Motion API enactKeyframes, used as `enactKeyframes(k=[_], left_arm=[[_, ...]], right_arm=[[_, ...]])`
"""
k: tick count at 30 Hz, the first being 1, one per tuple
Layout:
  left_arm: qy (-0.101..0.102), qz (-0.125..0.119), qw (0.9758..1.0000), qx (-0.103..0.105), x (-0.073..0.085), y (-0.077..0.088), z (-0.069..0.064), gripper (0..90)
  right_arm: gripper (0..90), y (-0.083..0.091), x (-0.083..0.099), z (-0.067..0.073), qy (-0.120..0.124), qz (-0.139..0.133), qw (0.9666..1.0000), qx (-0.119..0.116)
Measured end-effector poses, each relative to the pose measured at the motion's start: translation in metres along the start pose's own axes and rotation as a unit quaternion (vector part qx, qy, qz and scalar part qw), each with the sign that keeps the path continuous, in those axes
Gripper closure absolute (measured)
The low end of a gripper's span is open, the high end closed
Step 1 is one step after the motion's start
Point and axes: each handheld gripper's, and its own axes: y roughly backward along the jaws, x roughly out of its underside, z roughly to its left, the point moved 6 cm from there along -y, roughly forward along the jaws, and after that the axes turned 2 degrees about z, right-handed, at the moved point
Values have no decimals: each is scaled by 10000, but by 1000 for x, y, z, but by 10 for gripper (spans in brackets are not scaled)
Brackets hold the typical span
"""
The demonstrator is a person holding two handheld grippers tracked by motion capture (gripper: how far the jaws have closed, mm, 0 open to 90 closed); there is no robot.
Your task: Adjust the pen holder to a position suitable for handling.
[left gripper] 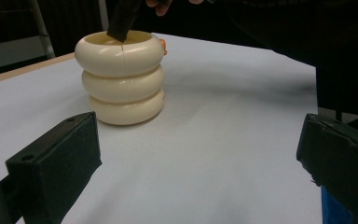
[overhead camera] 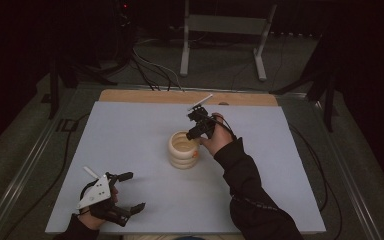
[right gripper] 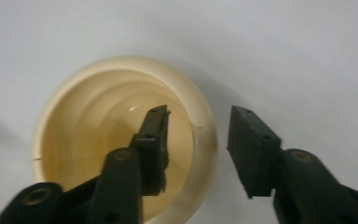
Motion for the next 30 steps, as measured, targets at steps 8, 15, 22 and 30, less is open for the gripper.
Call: enactKeyframes(k=[8,15,22,30], left_arm=[[-1,2,10000,0,0,0,0,1],[1,8,10000,6,0,0,0,2],[3,11,10000,5,0,0,0,1],[23,0,10000,6,0,-1,0,1]], right_arm=[[421,15,-2,-4,-41,-334,9994,-49],[318,27,2,-8,-63,-521,9986,-96],[196,40,8,-17,-155,-718,9972,-137],[44,53,25,-30,43,-852,9957,-368]])
